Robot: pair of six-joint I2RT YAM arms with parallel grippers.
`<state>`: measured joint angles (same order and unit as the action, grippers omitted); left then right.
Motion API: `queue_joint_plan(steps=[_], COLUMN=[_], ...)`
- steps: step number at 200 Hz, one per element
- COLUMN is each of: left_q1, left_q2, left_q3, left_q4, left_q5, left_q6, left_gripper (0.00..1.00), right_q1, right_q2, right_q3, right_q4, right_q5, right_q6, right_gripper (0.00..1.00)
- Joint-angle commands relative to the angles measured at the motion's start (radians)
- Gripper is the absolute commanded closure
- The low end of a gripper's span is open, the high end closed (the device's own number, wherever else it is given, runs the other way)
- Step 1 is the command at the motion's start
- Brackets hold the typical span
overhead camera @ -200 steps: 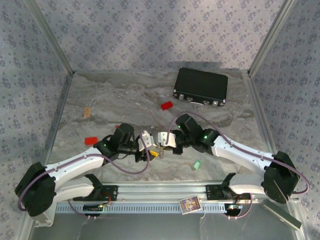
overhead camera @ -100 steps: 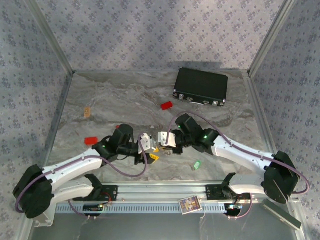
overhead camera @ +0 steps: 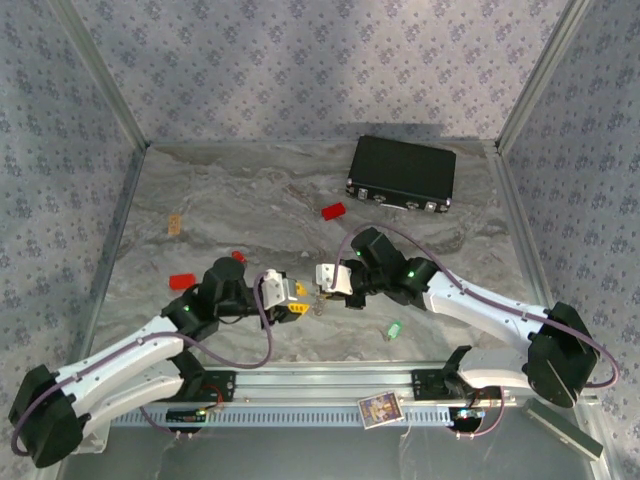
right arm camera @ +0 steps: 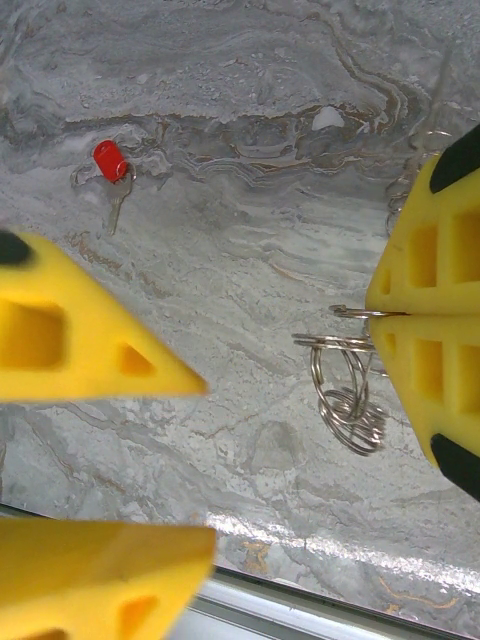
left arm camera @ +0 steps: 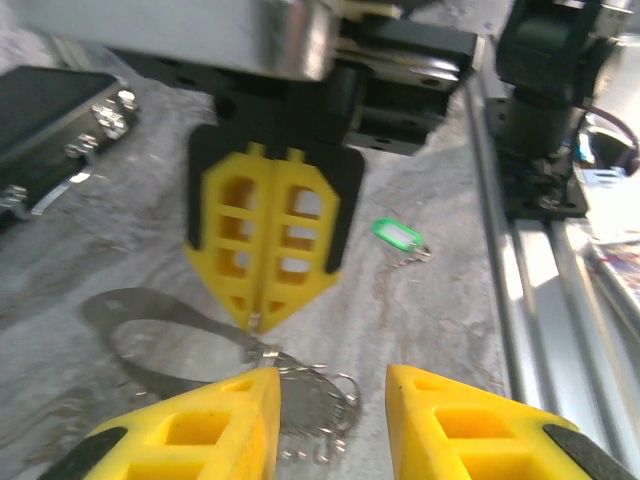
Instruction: Put the keys on the keyring
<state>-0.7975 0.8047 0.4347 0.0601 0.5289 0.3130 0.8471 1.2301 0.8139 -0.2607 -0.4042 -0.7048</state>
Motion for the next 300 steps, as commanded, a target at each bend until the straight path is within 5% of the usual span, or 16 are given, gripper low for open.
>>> queue_joint_plan(steps=[1, 60, 172, 300], left_q1=[0.033, 0.069, 0.103, 0.069], left_q2=[-0.015, 0.144, 0.284, 0.304], left_q3=[-0.012, 0.035, 0.040, 0.041], left_q4=[0.062, 0.132, 0.206, 0.177], left_q5=[-0.105, -0.254, 0.062, 0.100], left_q6=[0.003, 0.062, 0.049, 0.063], left_gripper=[0.67, 0.66, 0.65, 0.69], right_q1=[0.009, 0.013, 0.014, 0.021], right_q2=[-0.022, -0.022, -0.023, -0.017], right_q3=[-0.010, -0.008, -0.009, -0.002], right_q4=[-0.010, -0.012, -0.010, -0.006], right_q5=[0.001, 0.002, 0.005, 0.013], right_q6=[-0.019, -0.020, -0.021, -0.013], right_gripper=[1.00, 1.00, 1.00, 1.00])
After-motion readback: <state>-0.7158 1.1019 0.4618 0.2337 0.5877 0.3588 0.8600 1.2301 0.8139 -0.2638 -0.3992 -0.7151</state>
